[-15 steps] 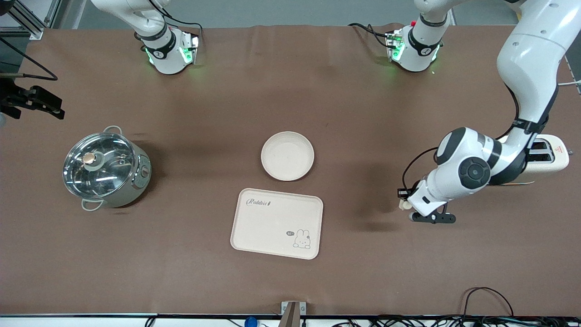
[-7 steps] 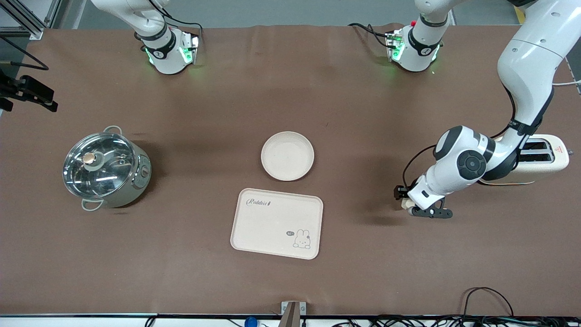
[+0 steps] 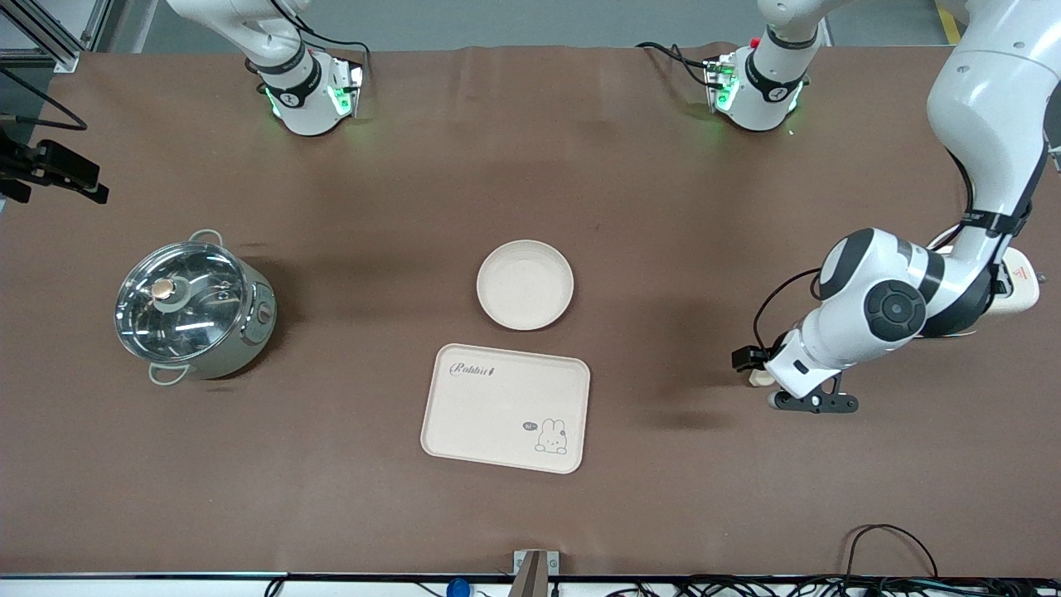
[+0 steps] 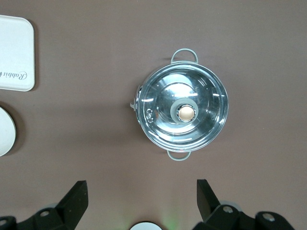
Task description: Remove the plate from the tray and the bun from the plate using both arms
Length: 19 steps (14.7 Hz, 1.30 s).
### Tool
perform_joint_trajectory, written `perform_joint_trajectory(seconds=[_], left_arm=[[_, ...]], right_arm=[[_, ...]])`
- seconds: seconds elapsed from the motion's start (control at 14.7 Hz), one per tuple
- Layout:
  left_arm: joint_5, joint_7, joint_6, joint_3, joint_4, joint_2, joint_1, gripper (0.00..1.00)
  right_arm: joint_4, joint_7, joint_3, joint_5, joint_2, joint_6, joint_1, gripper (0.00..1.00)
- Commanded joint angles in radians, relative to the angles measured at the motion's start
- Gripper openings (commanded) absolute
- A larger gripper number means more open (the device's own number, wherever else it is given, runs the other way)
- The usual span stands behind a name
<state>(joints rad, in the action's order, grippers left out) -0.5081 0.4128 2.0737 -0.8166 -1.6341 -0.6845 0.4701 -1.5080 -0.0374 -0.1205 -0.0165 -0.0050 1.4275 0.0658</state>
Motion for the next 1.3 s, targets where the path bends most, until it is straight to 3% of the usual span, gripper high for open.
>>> perform_joint_trajectory(seconds=[0.0,0.2,0.41,0.55,0.75,0.82,1.02,1.23], left_arm=[[0.000,-0.006,-0.157,-0.065,0.100,0.029,0.007,1.00],[0.019,-0.008,-0.309,-0.131,0.195,0.063,0.021,1.00],[0.095,-0.113,-0.319,-0.109,0.197,0.181,0.035,1.00],[0.233,-0.190,-0.319,0.035,0.198,0.325,-0.025,1.00],[0.403,-0.299,-0.337,0.420,0.197,0.483,-0.281,1.00],[0.443,-0.314,-0.377,0.507,0.198,0.518,-0.336,1.00],[0.479,-0.313,-0.480,0.647,0.159,0.629,-0.456,1.00],[0.477,-0.315,-0.430,0.755,0.033,0.721,-0.545,1.00]], right_arm=[[-0.092,-0.012,0.007,0.021,-0.050,0.059,-0.021,1.00],[-0.106,-0.012,0.007,0.027,-0.056,0.071,-0.023,1.00],[-0.101,-0.012,0.007,0.030,-0.056,0.068,-0.021,1.00],[-0.101,-0.010,0.007,0.030,-0.058,0.064,-0.021,1.00],[-0.101,-0.013,0.007,0.030,-0.058,0.057,-0.023,1.00],[-0.101,-0.015,0.007,0.030,-0.058,0.056,-0.026,1.00],[-0.100,-0.013,0.013,0.030,-0.058,0.062,-0.020,1.00],[-0.098,-0.016,0.013,0.030,-0.059,0.056,-0.024,1.00]])
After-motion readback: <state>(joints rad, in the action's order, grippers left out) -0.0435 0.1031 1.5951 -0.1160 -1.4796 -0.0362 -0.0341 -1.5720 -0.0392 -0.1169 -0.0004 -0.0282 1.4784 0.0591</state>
